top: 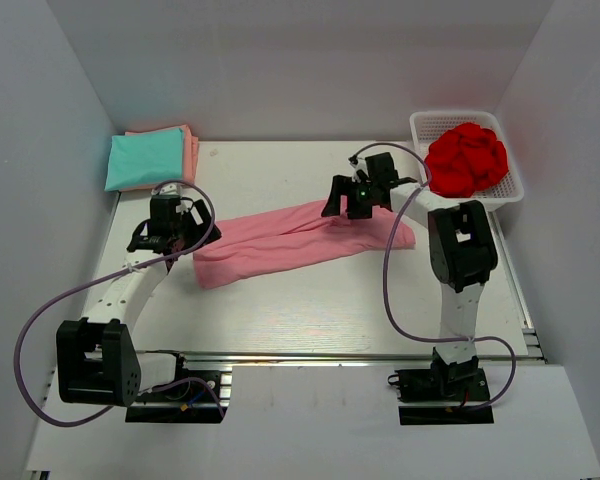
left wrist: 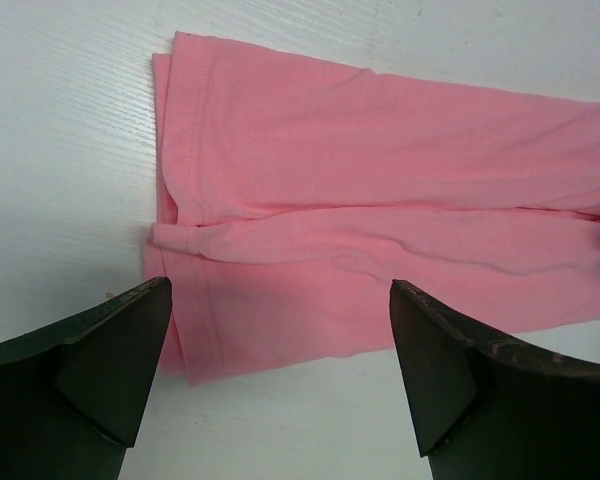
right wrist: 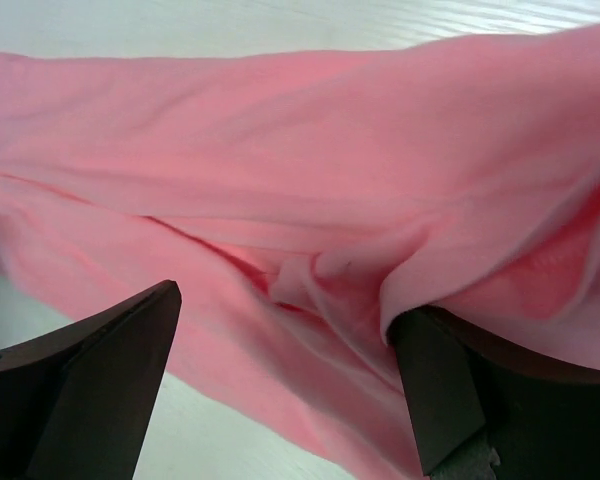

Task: Fold and stack the t-shirts
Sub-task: Fold the other side of the tshirt into a rectangle

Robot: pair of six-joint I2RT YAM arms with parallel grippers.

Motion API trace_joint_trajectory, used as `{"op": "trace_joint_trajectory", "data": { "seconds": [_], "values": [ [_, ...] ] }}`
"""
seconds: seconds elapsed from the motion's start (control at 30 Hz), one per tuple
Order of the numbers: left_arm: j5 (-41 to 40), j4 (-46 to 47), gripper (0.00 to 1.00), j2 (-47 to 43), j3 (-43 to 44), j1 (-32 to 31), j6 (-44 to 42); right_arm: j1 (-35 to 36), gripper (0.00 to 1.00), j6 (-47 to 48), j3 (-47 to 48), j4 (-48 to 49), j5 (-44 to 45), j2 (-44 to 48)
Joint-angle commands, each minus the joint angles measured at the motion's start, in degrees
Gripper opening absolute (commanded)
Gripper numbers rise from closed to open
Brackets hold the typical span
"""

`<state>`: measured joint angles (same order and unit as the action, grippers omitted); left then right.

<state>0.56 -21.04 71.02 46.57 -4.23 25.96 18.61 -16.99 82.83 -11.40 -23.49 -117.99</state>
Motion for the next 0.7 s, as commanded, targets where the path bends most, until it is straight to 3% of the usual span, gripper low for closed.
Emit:
{"op": "trace_joint_trajectory", "data": {
  "seconds": [0.0, 0.27, 0.37, 0.67],
  "values": [
    [-0.6, -0.5, 1.00, -2.0, 0.6, 0.3, 0.4, 0.6, 0.90, -6.3, 3.1, 4.3, -5.5, 0.2],
    [1.8, -1.1, 1.00, -2.0, 1.2, 0.8, 0.9, 0.9, 0.88, -26.7, 10.6, 2.3, -0.9, -4.7],
    [2.3, -1.7, 1.00, -2.0, 1.7, 0.3, 0.9, 1.2, 0.87, -30.0, 11.3, 4.5, 0.4, -4.9],
    [5.5, 2.8, 1.00, 1.4, 4.1, 0.3, -0.3, 0.9, 0.90, -20.2, 10.4, -1.3, 8.1, -0.8]
  ]
}}
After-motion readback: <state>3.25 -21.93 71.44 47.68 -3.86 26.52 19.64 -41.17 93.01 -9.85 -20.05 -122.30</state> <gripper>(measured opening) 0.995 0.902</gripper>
